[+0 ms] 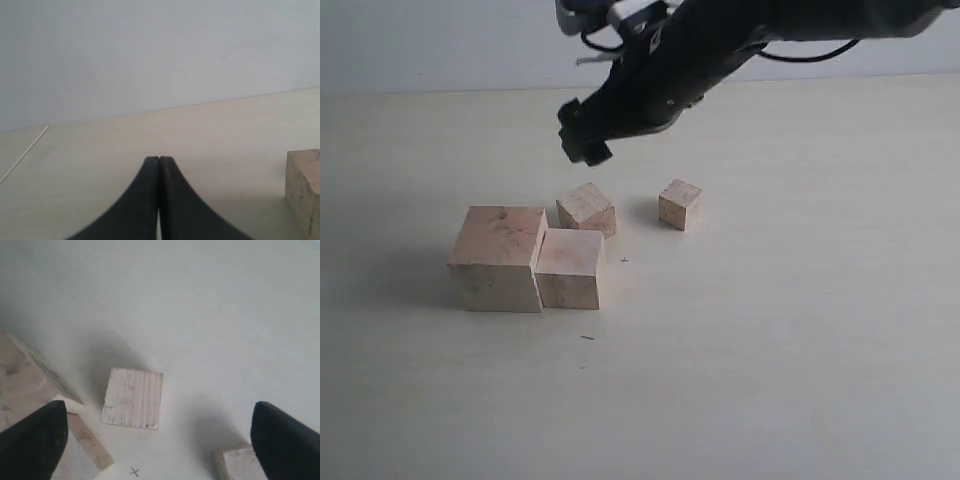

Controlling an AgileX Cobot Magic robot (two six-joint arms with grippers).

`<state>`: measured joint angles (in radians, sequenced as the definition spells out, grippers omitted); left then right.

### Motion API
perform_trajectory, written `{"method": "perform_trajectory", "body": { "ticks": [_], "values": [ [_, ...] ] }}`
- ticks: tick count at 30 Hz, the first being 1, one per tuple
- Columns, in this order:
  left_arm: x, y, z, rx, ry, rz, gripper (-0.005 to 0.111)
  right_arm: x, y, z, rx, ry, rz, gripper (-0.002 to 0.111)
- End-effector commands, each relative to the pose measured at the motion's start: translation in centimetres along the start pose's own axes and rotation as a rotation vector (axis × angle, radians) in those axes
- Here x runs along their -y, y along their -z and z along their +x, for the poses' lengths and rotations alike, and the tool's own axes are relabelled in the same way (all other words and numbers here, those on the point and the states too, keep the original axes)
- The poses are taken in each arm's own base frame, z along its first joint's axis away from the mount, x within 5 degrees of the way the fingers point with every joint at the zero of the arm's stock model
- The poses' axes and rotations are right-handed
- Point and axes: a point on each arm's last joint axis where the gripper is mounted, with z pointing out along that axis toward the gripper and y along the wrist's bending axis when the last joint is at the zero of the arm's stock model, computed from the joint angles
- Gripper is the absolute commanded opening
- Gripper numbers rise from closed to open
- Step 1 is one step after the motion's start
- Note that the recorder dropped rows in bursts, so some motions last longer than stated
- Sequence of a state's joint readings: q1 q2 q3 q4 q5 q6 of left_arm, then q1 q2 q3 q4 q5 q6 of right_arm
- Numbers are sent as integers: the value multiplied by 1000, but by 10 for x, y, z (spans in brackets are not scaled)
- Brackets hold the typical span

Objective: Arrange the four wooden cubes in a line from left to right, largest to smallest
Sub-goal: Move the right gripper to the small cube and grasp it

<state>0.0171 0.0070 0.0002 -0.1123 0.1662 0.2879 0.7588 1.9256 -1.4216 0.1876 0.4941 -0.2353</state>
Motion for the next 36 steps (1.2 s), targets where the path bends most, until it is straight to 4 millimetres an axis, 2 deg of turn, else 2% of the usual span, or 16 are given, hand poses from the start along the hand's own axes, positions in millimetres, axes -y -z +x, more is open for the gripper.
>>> {"method": "perform_trajectory", "body": {
  "ticks": [1,4,11,18,21,24,26,27,28,29,30,31,33,34,35,36],
  "values": [
    [0,1,-1,11,3,-3,0,1,-36,3,-113,-47,-21,92],
    [0,1,-1,11,3,-3,0,0,-55,7,-149,-47,-28,92],
    [0,1,-1,11,3,-3,0,-2,-79,17,-173,-65,-51,92],
    [0,1,-1,11,3,-3,0,1,-103,15,-177,-58,-51,89],
    [0,1,-1,11,3,-3,0,2,-111,18,-191,-48,-46,74],
    [0,1,-1,11,3,-3,0,5,-108,15,-185,9,-17,45],
    [0,1,-1,11,3,-3,0,9,-93,4,-191,70,27,23],
    [0,1,-1,11,3,-3,0,13,-70,-8,-206,102,86,5],
    [0,1,-1,11,3,-3,0,16,-53,-16,-206,118,130,0],
    [0,1,-1,11,3,-3,0,22,-18,-28,-204,162,211,0],
    [0,1,-1,11,3,-3,0,23,2,-33,-205,170,238,0],
    [0,1,-1,11,3,-3,0,21,40,-39,-206,195,245,0],
    [0,1,-1,11,3,-3,0,10,74,-31,-217,284,154,0],
    [0,1,-1,11,3,-3,0,6,80,-24,-223,317,112,0],
    [0,1,-1,11,3,-3,0,-1,82,-6,-240,381,38,0],
    [0,1,-1,11,3,-3,0,-5,72,16,-275,413,-17,0]
  ]
}}
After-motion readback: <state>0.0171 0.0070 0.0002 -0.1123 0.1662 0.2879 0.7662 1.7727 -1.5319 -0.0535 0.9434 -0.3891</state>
